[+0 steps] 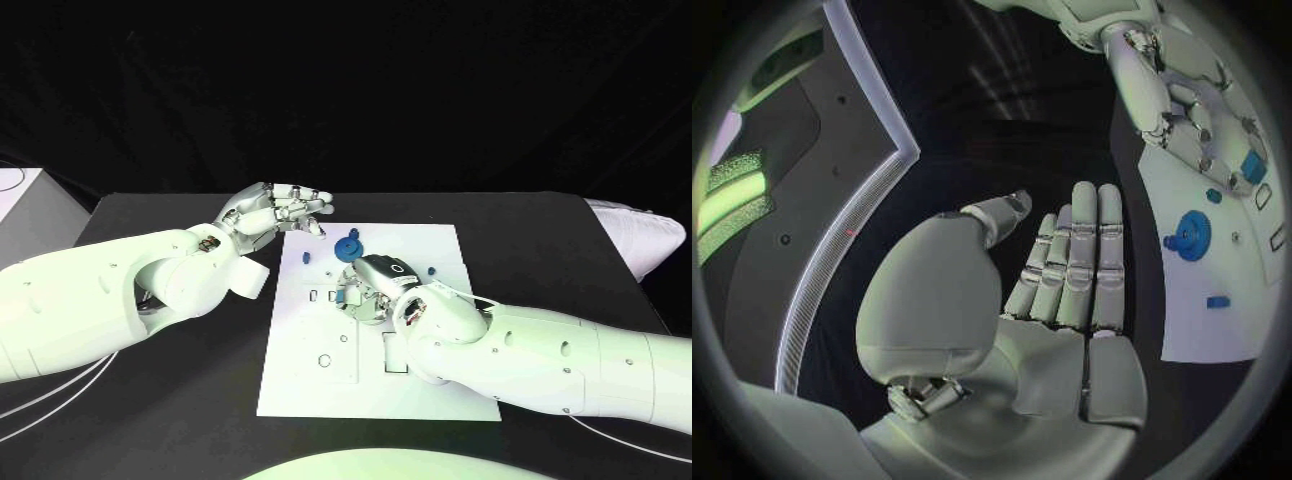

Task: Assemble the parts on the task board

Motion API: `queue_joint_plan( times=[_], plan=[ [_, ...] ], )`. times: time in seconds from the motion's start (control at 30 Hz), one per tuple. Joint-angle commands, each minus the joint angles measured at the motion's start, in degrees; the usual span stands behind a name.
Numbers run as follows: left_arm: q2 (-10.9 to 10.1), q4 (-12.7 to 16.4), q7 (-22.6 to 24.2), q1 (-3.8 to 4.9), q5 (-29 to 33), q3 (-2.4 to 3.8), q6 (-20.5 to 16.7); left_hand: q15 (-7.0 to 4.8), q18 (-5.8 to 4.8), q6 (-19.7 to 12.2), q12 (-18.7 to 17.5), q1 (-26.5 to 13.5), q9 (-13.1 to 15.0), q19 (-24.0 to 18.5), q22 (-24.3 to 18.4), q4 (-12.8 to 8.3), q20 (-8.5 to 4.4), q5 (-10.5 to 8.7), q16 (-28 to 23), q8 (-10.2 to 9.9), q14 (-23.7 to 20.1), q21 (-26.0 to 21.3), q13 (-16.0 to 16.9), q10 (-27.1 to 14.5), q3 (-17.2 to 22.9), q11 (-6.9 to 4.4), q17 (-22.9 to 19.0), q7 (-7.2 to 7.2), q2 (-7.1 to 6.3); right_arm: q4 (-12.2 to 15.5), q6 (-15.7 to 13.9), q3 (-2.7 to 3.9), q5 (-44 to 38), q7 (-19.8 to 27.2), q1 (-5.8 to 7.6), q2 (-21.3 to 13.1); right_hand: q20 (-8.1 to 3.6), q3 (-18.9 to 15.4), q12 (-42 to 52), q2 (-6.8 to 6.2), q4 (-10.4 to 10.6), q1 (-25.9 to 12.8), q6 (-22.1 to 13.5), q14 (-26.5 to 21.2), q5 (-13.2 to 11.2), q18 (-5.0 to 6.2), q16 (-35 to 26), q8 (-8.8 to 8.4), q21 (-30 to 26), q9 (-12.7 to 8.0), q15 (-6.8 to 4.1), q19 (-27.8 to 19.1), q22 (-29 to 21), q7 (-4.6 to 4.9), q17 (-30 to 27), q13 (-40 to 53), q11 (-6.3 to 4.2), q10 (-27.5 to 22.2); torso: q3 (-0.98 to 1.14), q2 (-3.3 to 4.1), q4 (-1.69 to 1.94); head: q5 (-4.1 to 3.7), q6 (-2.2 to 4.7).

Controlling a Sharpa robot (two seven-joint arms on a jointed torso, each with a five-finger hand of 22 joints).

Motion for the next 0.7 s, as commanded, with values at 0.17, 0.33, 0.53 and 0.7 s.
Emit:
queue_joint_plan(
  times=[0.17,0.33,0.53,0.7],
  plan=[
    [0.0,0.1,0.2,0.01,-0.3,0.02,1.3,0.06,0.15,-0.4,-0.2,-0.1,-0.1,-0.3,0.1,0.0,-0.10,-0.22,0.3,0.0,-0.4,0.2,0.1,-0.5,-0.2,0.04,-0.1,1.20,0.23,0.0,-0.2,-0.01,-0.9,0.2,-0.08,0.0,0.08,-0.3,-0.5,-0.53,0.1,-0.4,-0.6,6.0,-0.3,-0.60,0.2,-0.47,-0.4,-0.2,0.15,5.6,14.5,0.19,15.1,14.5,0.35,5.5,-0.02,-0.02,0.01,0.04,-0.06],
    [0.0,0.1,0.2,0.01,-0.3,0.02,1.4,0.06,0.15,-0.4,-0.2,-0.1,-0.1,-0.3,0.1,0.0,-0.10,-0.22,0.3,0.0,-0.4,0.2,0.1,-0.5,-0.2,0.04,-0.1,1.20,0.23,-0.1,0.0,-0.01,-0.8,0.2,-0.08,0.0,0.42,-0.8,-2.8,-1.05,0.5,-1.0,-2.0,6.0,-0.6,-0.46,0.2,-1.15,-0.9,-0.5,0.54,5.3,14.1,0.67,15.1,12.8,0.75,3.9,0.00,-0.01,0.01,0.04,-0.08],
    [0.0,0.1,0.1,0.01,-0.3,0.02,1.4,0.07,0.18,-0.5,-0.2,-0.2,-0.1,-0.6,0.2,-0.1,-0.04,-0.23,0.4,0.0,-0.5,0.4,0.1,-0.6,-0.2,0.04,-0.2,1.19,0.23,0.3,-1.2,-0.02,-0.6,0.5,-0.11,-0.1,1.54,-5.0,-6.8,-1.78,1.3,-1.0,-7.0,5.9,0.0,0.00,0.1,-4.20,-2.6,-1.7,1.85,4.4,12.7,2.28,14.7,9.9,2.11,1.0,0.02,0.00,-0.01,0.07,-0.09],
    [0.0,0.0,-0.1,0.00,-0.7,0.02,1.4,0.07,0.18,-0.5,-0.2,-0.2,-0.1,-0.6,0.2,-0.1,-0.04,-0.23,0.4,0.0,-0.5,0.4,0.1,-0.6,-0.2,0.04,-0.2,1.19,0.23,1.5,-2.8,-0.01,-0.4,1.2,-0.26,-0.6,2.39,-17.8,-8.0,-0.22,5.9,3.3,-8.8,5.9,0.9,0.25,0.1,-5.97,-3.6,-2.3,2.53,3.9,12.1,3.06,14.7,8.7,2.98,-0.1,0.05,-0.03,0.02,0.06,-0.02]
  ],
)
